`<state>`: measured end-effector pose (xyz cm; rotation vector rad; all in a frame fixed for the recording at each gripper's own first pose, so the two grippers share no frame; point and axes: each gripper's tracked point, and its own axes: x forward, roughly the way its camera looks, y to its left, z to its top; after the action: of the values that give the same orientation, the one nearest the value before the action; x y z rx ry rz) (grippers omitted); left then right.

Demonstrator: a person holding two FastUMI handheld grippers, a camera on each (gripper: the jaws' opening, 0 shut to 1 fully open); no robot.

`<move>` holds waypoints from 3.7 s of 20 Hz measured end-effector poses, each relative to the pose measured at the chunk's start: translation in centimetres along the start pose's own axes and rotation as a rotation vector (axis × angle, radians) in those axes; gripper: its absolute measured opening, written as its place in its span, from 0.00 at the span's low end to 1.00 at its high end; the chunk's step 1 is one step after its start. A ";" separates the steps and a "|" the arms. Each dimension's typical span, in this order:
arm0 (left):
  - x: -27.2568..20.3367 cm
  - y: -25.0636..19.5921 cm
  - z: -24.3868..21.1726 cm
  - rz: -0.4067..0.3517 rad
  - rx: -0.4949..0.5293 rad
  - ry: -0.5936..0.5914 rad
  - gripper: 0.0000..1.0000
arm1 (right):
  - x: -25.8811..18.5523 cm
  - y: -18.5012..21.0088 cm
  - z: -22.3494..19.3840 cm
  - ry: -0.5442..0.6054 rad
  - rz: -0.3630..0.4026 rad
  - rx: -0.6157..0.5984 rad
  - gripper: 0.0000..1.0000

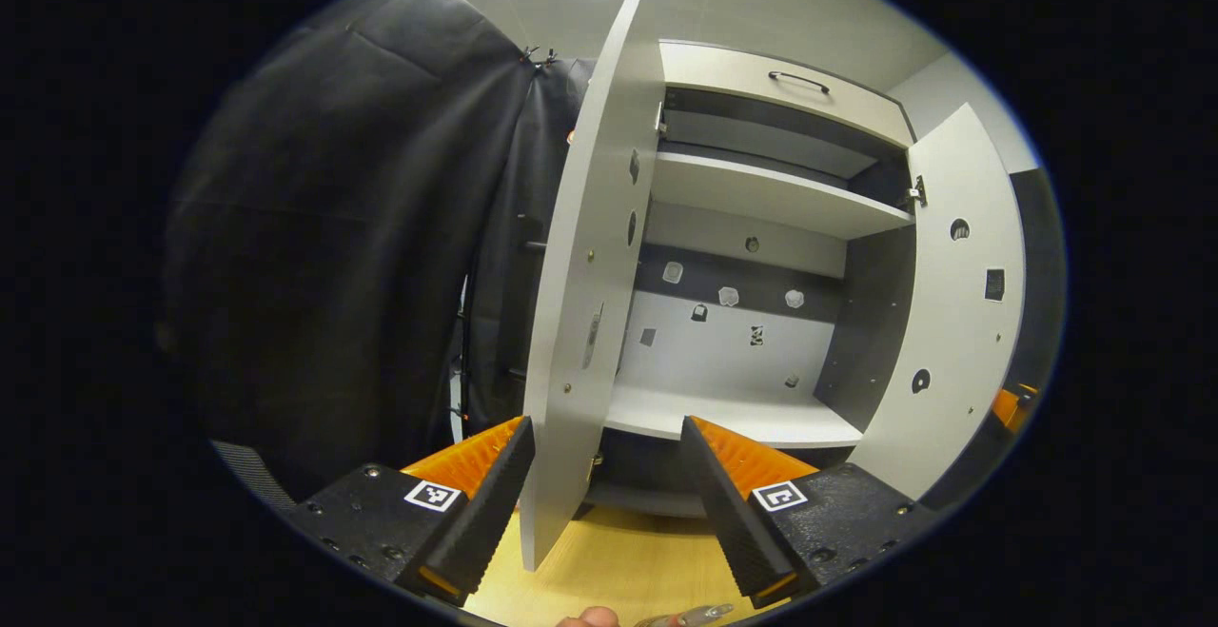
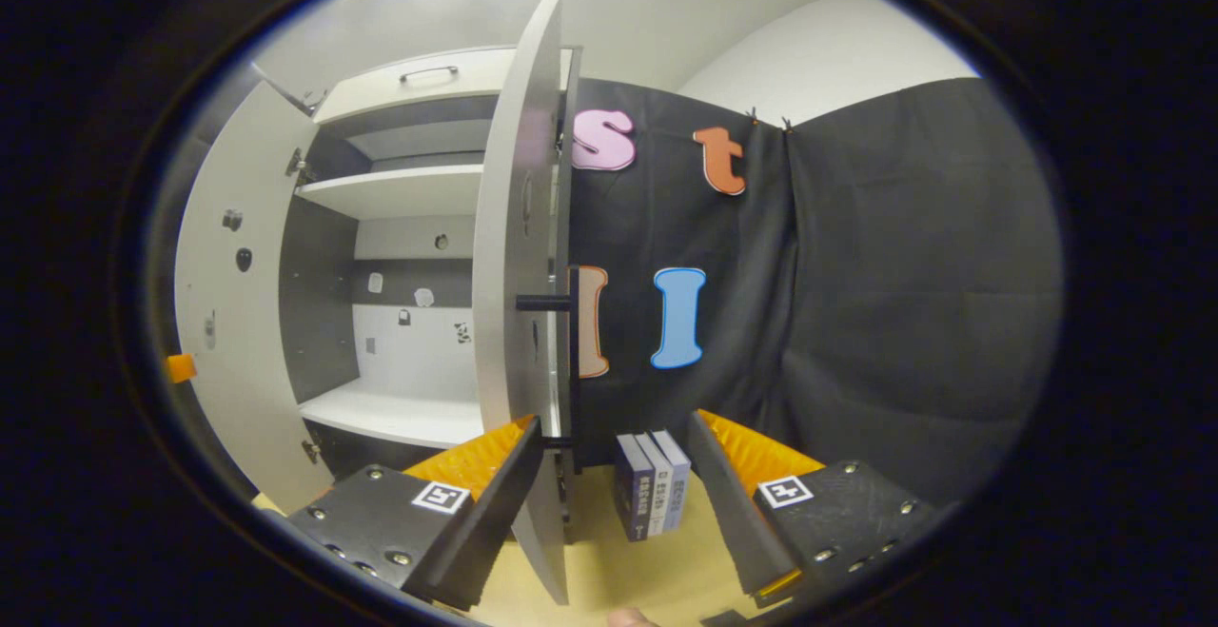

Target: Grasp the bottle in the cabinet with the left hand and place it on the coaster, then close the right door with the right hand and the left door with the left hand.

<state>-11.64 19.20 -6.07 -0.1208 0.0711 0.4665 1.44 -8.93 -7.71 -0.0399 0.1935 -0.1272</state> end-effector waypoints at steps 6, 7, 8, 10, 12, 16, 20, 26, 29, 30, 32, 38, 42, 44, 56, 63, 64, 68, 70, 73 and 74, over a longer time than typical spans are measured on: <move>-0.1 2.1 -0.3 0.027 -0.003 0.007 0.93 | 0.3 5.5 -0.2 0.003 0.097 0.014 0.92; -0.1 2.5 -0.2 0.034 0.000 0.004 0.93 | 0.3 6.3 -0.3 0.003 0.111 0.019 0.92; -0.3 3.0 0.0 0.044 0.006 0.001 0.95 | 0.5 7.2 -0.3 0.003 0.124 0.021 0.92; -0.5 4.2 0.4 0.063 0.016 -0.009 0.96 | 0.9 8.8 -0.5 0.006 0.149 0.029 0.92; -0.4 4.6 0.6 0.085 0.023 -0.016 0.96 | 1.2 10.5 -0.6 0.010 0.187 0.043 0.92; -1.3 7.1 1.1 0.124 0.018 -0.025 0.96 | 0.6 15.4 -0.1 0.006 0.321 0.083 0.95; -1.4 8.0 0.5 0.147 0.008 -0.016 0.96 | -0.2 17.6 0.1 -0.004 0.374 0.079 0.95; -1.8 8.9 -0.7 0.161 0.001 0.009 0.96 | -1.0 18.3 -0.7 0.019 0.393 0.069 0.95; -1.7 9.2 -0.8 0.160 -0.005 0.015 0.93 | -1.3 18.2 -0.6 0.017 0.390 0.063 0.95; -1.7 9.3 -0.8 0.158 -0.006 0.015 0.93 | -1.3 18.2 -0.6 0.016 0.388 0.064 0.95; -1.6 9.4 -0.8 0.157 -0.008 0.016 0.93 | -1.4 18.2 -0.6 0.016 0.383 0.065 0.95; -0.9 10.4 -1.3 0.147 -0.013 0.029 0.96 | -1.8 18.4 -0.8 0.022 0.363 0.069 0.95; 0.3 10.7 -1.0 0.126 -0.044 0.033 0.93 | -2.2 18.2 -0.7 0.009 0.328 0.060 0.95; 0.7 10.9 -0.5 0.114 -0.049 0.017 0.97 | -2.5 18.3 -0.8 0.014 0.325 0.066 0.95; 4.0 11.0 -0.3 -0.023 -0.017 0.021 0.93 | -4.8 18.3 -2.1 0.017 0.204 0.067 0.95; 5.1 9.7 -1.7 -0.096 -0.008 0.060 0.93 | -6.5 17.9 -3.4 0.043 0.145 0.050 0.95; 5.2 9.9 -1.8 -0.094 -0.006 0.059 0.92 | -6.8 17.5 -3.5 0.045 0.134 0.050 0.95; 5.2 9.3 -2.0 -0.137 -0.016 0.059 0.96 | -7.1 16.5 -3.9 0.056 0.099 0.059 0.95; 5.2 9.0 -2.0 -0.152 -0.017 0.063 0.95 | -7.1 16.4 -3.8 0.061 0.094 0.067 0.95; 5.1 8.3 -2.0 -0.164 0.000 0.051 0.95 | -7.1 16.8 -3.8 0.061 0.101 0.063 0.95; 5.1 7.8 -2.2 -0.175 0.004 0.051 0.95 | -7.1 17.0 -3.7 0.061 0.107 0.060 0.95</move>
<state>-10.73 28.12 -9.52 -0.1341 0.1101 0.2890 -4.09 8.78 -10.90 0.0345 0.2520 -0.0276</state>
